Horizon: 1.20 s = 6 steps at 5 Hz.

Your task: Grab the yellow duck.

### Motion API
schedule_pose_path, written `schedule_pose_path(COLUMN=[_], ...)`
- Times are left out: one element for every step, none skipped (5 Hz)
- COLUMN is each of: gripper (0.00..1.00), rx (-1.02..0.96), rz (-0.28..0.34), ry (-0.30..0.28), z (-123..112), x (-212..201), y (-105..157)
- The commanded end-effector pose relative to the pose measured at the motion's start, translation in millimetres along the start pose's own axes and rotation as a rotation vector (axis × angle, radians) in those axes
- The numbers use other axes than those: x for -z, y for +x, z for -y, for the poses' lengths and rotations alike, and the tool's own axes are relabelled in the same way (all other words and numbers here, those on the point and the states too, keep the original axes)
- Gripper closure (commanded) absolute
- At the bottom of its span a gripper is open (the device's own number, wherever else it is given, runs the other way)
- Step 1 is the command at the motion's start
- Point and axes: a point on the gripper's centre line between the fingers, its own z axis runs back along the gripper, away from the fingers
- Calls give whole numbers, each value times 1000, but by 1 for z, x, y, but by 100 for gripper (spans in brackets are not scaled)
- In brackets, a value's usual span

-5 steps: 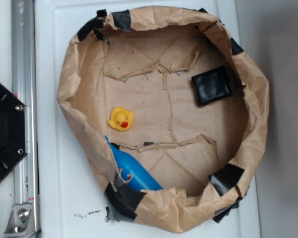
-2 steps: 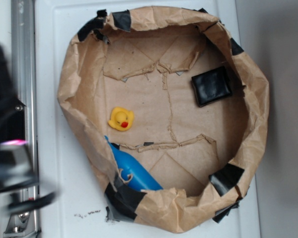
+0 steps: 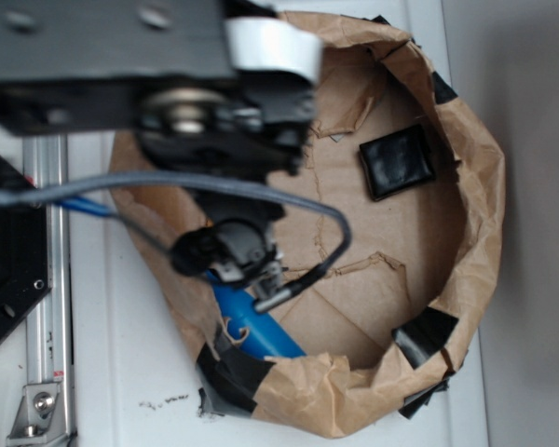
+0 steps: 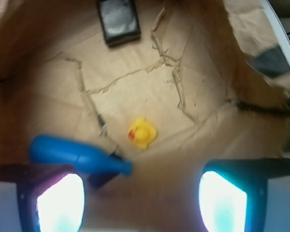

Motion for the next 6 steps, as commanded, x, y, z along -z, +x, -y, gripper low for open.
schedule_pose_path(gripper=[0, 0, 0, 0, 0, 0], rx=[150, 150, 150, 150, 150, -3], rz=[-104, -104, -104, -104, -104, -68], ry=[49, 49, 49, 49, 49, 3], z=[-18, -18, -18, -18, -18, -29], x=[47, 47, 47, 47, 47, 60], y=[5, 5, 5, 5, 5, 13])
